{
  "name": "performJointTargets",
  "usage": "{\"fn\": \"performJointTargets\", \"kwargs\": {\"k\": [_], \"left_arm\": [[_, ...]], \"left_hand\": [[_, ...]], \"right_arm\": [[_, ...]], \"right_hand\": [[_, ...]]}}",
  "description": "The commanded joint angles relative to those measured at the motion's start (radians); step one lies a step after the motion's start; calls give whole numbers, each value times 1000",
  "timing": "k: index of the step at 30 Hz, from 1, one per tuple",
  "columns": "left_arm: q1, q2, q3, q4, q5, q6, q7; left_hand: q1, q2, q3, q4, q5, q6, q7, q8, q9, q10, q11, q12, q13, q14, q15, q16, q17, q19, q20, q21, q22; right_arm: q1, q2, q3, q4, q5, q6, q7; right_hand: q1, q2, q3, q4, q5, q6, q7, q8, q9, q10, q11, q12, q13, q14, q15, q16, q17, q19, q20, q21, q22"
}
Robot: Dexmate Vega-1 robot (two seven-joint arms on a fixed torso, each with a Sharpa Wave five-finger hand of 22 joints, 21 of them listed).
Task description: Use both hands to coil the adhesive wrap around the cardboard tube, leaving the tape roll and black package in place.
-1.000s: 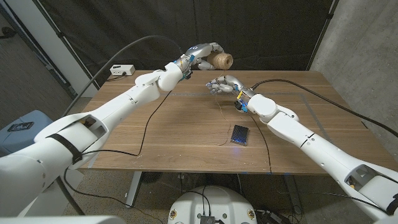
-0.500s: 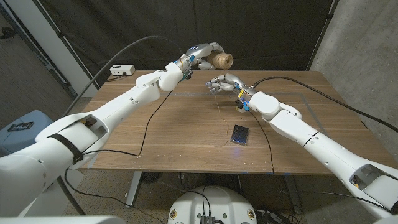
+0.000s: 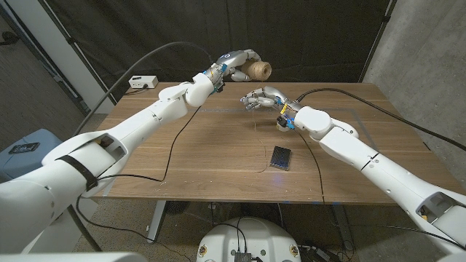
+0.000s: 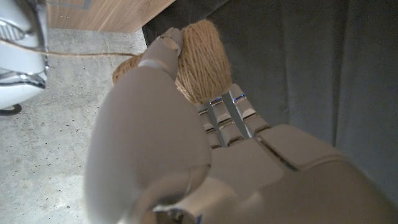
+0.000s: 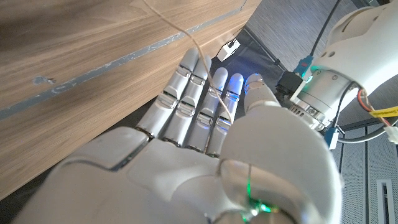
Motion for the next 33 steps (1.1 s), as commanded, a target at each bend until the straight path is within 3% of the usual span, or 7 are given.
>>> {"fn": "performJointTargets", "kwargs": {"k": [1,23,33], "left_arm": [[-18,-9,11,28,1,-9,4],[-37,-28,28,85,-14,-28,9],[-50,-46,46,119,-13,-38,18]], "left_hand": [[22,69,21,14,6,12,5,8,3,6,-1,6,5,8,-1,6,72,-4,-2,8,3],[19,69,21,15,8,12,2,7,3,8,0,4,5,8,-2,5,74,-6,-4,15,0],[19,69,21,15,9,14,4,7,3,6,-2,3,6,9,-1,4,73,-6,-3,18,-1]], "right_arm": [[-2,-21,10,-18,44,32,58],[12,-9,40,15,180,124,179],[16,0,48,25,199,151,183]], "right_hand": [[-7,1,-2,1,4,9,1,-2,1,10,-4,-6,1,0,-107,2,6,-3,-32,7,-1],[-9,9,-4,-1,5,15,2,-13,1,19,-3,-19,-9,2,-110,1,9,-3,-34,9,-1],[-7,10,-3,-3,6,18,0,-15,2,23,-5,-22,-12,6,-112,1,9,0,-37,11,-1]]}}
